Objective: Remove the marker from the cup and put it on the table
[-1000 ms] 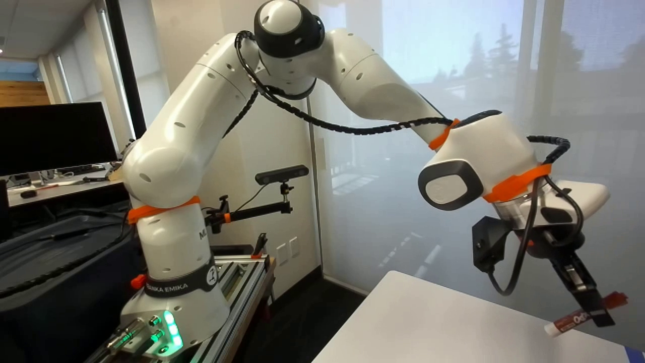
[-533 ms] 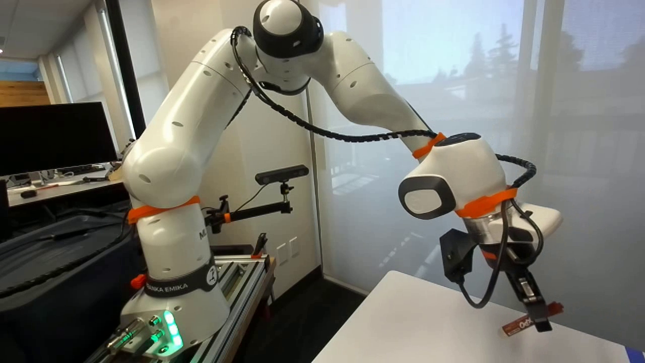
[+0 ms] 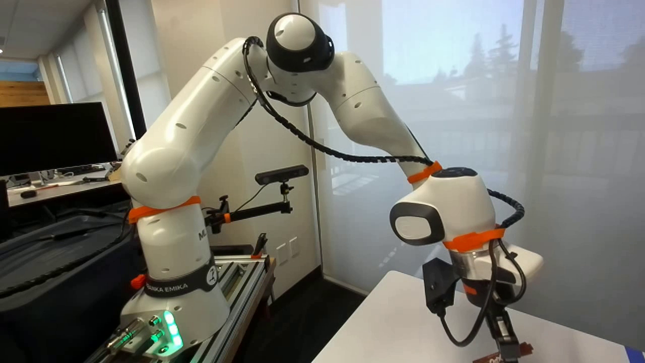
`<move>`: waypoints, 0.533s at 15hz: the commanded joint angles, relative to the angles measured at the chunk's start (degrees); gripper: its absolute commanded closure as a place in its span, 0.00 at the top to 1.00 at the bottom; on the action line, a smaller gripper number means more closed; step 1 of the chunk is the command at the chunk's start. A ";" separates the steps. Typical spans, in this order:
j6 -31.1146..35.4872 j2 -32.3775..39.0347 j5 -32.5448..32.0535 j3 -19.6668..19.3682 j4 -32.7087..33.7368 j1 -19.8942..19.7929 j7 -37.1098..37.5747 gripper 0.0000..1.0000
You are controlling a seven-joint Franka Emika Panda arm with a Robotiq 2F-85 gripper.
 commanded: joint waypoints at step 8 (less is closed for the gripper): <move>-2.68 -5.98 0.59 0.50 4.52 0.02 -3.64 0.45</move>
